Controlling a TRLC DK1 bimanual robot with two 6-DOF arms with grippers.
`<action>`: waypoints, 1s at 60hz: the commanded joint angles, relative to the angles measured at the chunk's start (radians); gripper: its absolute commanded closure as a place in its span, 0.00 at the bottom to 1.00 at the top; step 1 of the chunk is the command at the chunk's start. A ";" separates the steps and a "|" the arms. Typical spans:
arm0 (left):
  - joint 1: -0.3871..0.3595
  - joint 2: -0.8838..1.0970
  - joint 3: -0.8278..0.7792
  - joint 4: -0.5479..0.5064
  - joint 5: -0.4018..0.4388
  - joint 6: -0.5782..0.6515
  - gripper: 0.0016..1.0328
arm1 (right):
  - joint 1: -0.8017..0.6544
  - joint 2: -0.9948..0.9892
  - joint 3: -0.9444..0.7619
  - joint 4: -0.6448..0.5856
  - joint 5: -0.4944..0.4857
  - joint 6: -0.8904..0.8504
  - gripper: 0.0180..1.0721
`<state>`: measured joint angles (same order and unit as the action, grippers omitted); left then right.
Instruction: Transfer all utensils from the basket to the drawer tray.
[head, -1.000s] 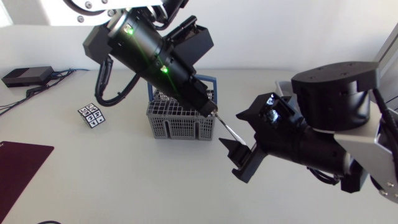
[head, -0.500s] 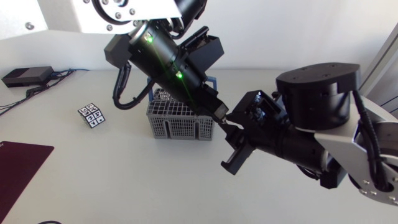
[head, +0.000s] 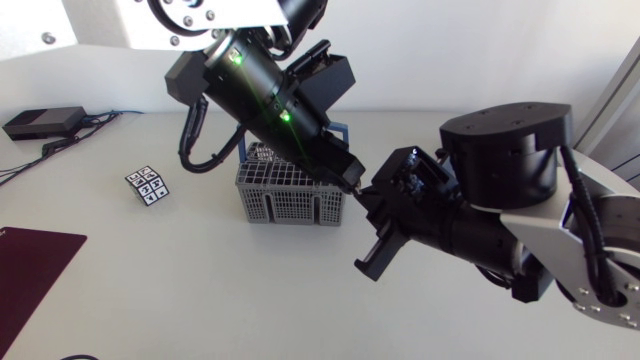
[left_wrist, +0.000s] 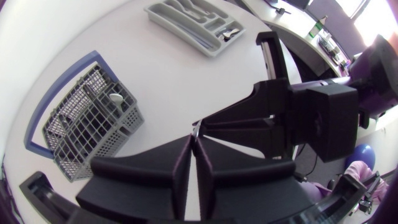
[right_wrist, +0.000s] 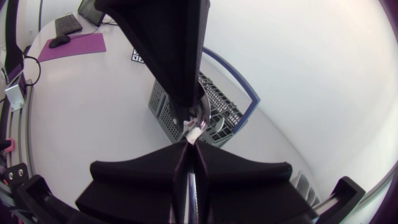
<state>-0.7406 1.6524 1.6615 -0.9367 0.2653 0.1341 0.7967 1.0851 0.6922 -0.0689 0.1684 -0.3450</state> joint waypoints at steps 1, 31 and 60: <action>0.007 0.014 0.040 -0.001 0.026 -0.013 0.80 | 0.002 0.016 -0.011 0.001 -0.013 -0.017 0.95; 0.096 0.009 0.072 0.098 0.046 0.022 0.38 | -0.206 -0.071 -0.076 -0.103 -0.237 -0.106 0.95; 0.165 0.090 0.026 0.131 -0.011 0.213 0.38 | -0.772 0.032 -0.088 -0.204 -0.576 -0.578 0.95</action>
<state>-0.5823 1.7229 1.7058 -0.8158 0.2569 0.3008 0.0849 1.0714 0.6090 -0.2451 -0.3798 -0.8093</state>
